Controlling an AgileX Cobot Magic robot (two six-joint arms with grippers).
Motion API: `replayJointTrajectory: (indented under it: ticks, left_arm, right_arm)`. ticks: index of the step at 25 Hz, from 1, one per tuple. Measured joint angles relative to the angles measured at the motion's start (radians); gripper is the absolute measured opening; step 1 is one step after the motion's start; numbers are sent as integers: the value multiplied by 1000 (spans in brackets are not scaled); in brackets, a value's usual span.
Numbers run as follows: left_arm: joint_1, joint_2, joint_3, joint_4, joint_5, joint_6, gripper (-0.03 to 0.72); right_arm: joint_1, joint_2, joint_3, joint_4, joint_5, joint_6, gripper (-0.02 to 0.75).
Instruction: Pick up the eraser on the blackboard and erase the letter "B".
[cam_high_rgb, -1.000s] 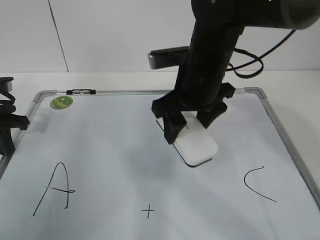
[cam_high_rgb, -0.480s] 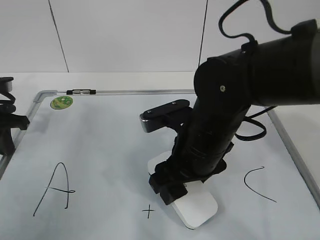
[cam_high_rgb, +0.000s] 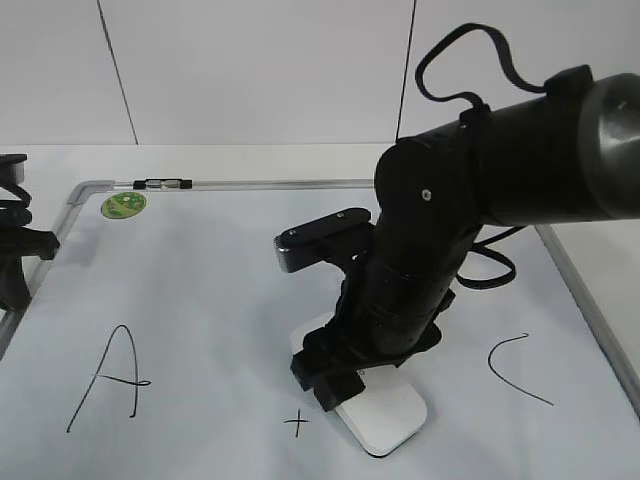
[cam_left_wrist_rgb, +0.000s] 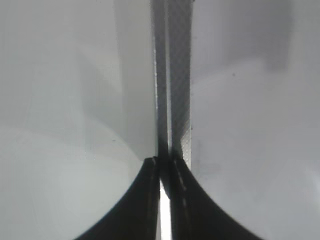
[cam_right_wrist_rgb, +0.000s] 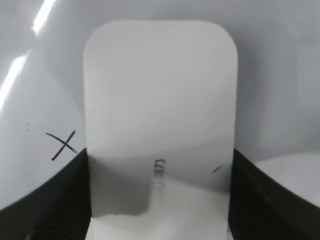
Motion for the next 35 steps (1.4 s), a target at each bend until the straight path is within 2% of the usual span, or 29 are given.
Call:
replayJointTrajectory:
  ticks: [12,23,27,32,35]
  left_arm:
    - [2,0,0,0,-2,0,16]
    - [2,0,0,0,-2,0,16]
    - [2,0,0,0,-2,0,16]
    - [2,0,0,-2,-2,2,16]
    - [2,2,0,-3,-2,2,16]
  right_arm:
    - [13,21,-17,24,21,-4,539]
    - [284,31,-17,50,-41,-6,539]
    - [301,33,-17,10,-45,26,539]
    - [303,39,-21,-164,-37,219,539]
    - [269,43,-23,-245,-34,296,539]
